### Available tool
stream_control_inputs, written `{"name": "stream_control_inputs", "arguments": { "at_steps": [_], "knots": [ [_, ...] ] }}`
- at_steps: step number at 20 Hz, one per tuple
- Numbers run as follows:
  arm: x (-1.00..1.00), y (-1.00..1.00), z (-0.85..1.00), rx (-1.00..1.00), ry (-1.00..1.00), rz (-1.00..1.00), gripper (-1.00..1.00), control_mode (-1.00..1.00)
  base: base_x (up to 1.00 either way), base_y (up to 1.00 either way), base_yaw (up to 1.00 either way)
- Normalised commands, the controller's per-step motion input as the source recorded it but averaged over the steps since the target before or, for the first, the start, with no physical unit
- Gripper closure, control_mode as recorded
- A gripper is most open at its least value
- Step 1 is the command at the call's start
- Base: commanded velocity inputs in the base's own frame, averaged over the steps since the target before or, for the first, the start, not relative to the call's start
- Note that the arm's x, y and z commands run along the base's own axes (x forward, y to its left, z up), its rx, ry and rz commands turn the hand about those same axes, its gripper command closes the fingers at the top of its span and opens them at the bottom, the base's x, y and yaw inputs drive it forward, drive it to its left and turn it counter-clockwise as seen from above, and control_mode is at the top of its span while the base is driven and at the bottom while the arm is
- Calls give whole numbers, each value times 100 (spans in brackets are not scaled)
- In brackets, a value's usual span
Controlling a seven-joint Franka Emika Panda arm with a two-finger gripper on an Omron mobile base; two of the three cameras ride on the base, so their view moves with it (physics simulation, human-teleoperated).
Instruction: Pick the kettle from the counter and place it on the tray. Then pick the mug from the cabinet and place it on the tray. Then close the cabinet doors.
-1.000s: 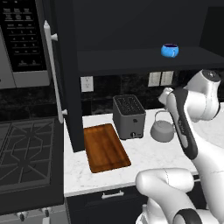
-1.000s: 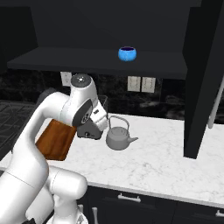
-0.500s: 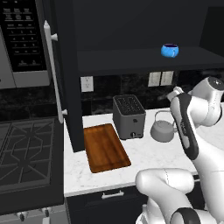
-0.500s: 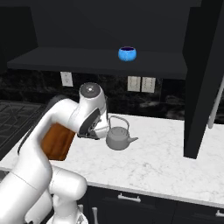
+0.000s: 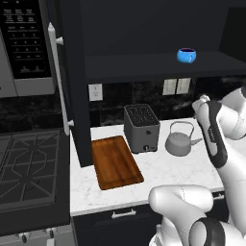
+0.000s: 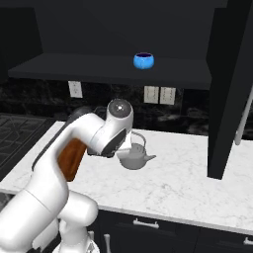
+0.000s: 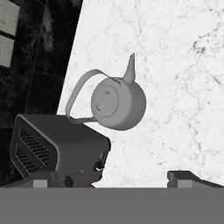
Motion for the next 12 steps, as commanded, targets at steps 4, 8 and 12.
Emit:
{"name": "stream_control_inputs", "arguments": {
  "at_steps": [4,8,12],
  "knots": [
    [31,-8,-6,5,6,-7,-100,-100,0,0,0],
    [31,-15,-9,8,1,-1,-100,-100,0,0,0],
    [33,-4,-27,6,0,0,-100,-100,0,0,0]
  ]
}}
